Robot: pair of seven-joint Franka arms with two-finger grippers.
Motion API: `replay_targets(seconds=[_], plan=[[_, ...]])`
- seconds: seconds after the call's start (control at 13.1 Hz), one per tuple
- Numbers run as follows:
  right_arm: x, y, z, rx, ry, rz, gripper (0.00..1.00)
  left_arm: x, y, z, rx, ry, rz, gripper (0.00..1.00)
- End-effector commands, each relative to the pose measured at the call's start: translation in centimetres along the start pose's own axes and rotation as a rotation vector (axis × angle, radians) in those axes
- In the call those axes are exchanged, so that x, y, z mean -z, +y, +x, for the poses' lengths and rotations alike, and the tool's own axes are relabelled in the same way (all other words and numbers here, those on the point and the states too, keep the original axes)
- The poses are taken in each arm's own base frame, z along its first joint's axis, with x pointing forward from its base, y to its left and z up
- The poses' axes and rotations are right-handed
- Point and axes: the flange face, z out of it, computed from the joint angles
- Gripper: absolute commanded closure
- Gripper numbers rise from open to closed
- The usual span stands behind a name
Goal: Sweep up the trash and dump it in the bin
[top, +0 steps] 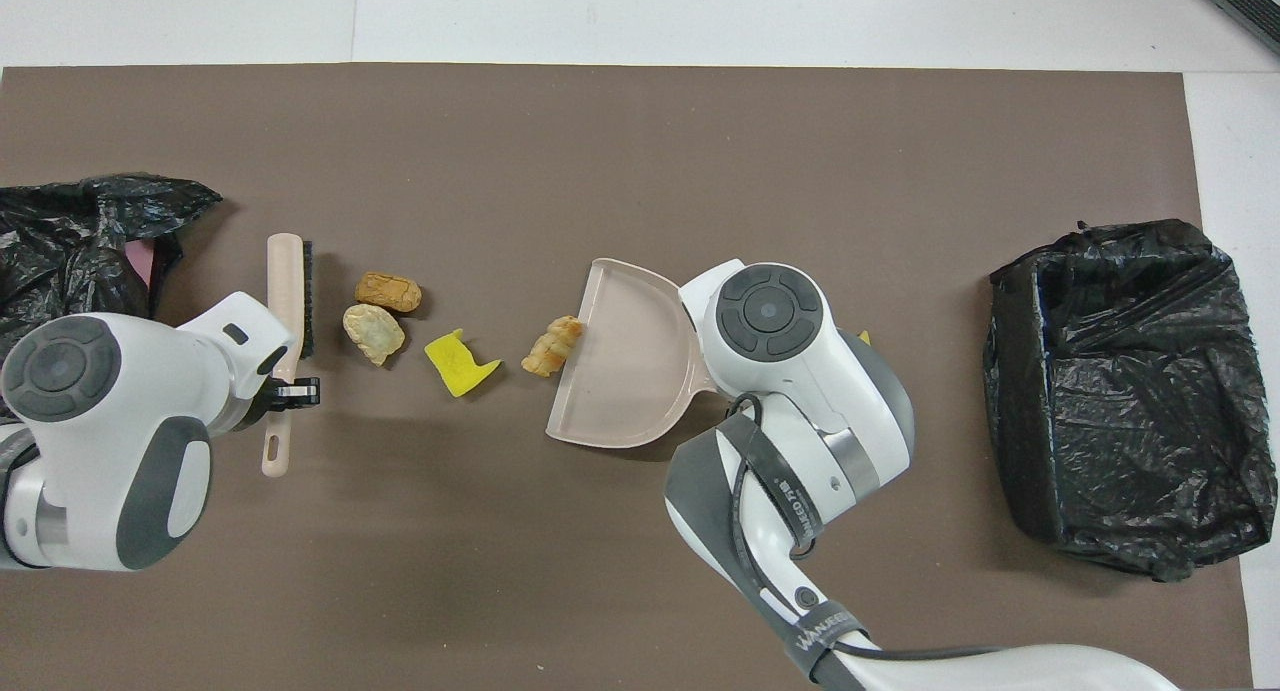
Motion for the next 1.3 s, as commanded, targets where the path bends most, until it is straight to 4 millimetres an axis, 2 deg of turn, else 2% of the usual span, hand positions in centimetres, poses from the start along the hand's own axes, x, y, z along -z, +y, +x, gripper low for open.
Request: replay_targets(seconds=[0.0,0.08,0.23,0.31,0.46,0.69,0.84,0.99,1.22], plan=[[0.6,0.6,-1.1,0.036,-0.015,-0.003,1.00,-0.7,1.1,0.1,-0.035,0.013,0.001,1.00],[0.3,0.5,-1.1,0.036,-0.015,-0.005,1.00,-0.7,2.6,-0.2,-0.057,0.013,0.000,1.00],[-0.6,0.1,-0.5,0.032,-0.007,-0.011,1.00,-0.8,4.4,-0.7,-0.076,0.007,-0.010,1.00],[-0.6,0.1,-0.5,0.031,-0.004,-0.013,1.00,-1.5,6.5,-1.5,-0.091,-0.005,-0.029,1.00],[-0.6,-0.1,-0.2,0.004,0.003,-0.018,1.00,-1.8,8.6,-2.1,-0.080,-0.023,-0.073,1.00],[-1.3,-1.0,1.5,-0.023,0.017,-0.029,1.00,-1.2,13.8,-4.0,-0.071,-0.029,-0.101,1.00],[-1.4,-1.1,1.4,-0.025,0.013,-0.026,1.00,-0.5,17.5,-5.7,-0.062,-0.047,-0.161,1.00],[-2.6,-1.5,0.7,-0.021,-0.008,-0.010,1.00,0.1,20.7,-7.4,-0.107,-0.053,-0.186,1.00],[-2.6,-1.5,0.7,-0.022,-0.010,-0.010,1.00,1.6,25.2,-9.7,-0.166,-0.056,-0.240,1.00]])
